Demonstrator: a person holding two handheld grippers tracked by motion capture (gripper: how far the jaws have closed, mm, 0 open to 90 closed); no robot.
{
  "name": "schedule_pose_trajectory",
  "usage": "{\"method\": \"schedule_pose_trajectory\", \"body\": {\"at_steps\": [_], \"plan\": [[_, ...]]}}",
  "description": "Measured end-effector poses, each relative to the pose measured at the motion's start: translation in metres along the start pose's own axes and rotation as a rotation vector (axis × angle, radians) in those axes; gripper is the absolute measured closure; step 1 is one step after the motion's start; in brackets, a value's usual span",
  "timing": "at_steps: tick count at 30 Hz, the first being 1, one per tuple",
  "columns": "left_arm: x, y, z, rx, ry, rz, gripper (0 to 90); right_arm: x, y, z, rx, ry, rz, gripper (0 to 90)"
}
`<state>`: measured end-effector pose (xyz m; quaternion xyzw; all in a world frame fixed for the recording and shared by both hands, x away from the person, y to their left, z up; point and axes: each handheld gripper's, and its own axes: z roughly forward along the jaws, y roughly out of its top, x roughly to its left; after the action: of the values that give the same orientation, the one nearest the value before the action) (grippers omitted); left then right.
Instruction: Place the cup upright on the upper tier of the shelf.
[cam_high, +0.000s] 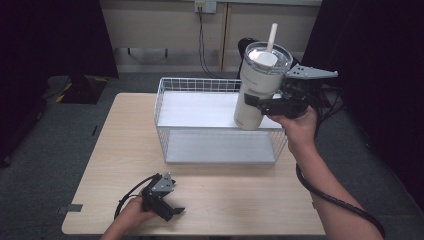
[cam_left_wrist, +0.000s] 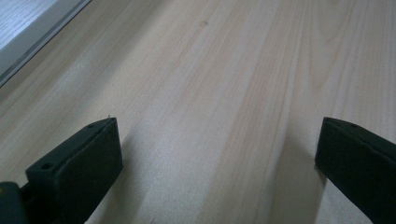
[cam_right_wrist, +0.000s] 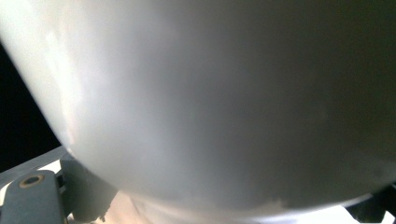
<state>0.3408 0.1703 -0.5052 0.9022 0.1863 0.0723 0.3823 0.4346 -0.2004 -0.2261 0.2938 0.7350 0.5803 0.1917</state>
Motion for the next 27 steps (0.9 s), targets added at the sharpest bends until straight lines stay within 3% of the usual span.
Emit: {"method": "schedule_pose_trajectory", "body": {"at_steps": [7,11,13,15,20,27], "plan": [[0.000,0.000,0.000,0.000,-0.001,-0.001,0.0,-0.006,0.003,0.011,0.002,-0.040,0.011,10.4],[0.000,0.000,0.000,0.000,-0.001,-0.001,0.0,-0.009,0.002,0.021,0.008,-0.097,0.001,10.3],[0.000,0.000,0.000,0.000,0.000,-0.001,0.0,-0.010,0.001,0.023,0.009,-0.104,-0.002,10.4],[0.000,0.000,0.000,0.000,0.000,0.000,0.0,-0.014,-0.002,0.029,-0.002,-0.124,0.020,10.3],[0.000,0.000,0.000,0.000,-0.001,-0.001,0.0,-0.018,-0.004,0.037,-0.001,-0.143,0.037,10.3],[0.000,0.000,0.000,-0.001,0.000,-0.001,0.0,-0.019,-0.006,0.052,0.015,-0.165,0.023,10.3]]}}
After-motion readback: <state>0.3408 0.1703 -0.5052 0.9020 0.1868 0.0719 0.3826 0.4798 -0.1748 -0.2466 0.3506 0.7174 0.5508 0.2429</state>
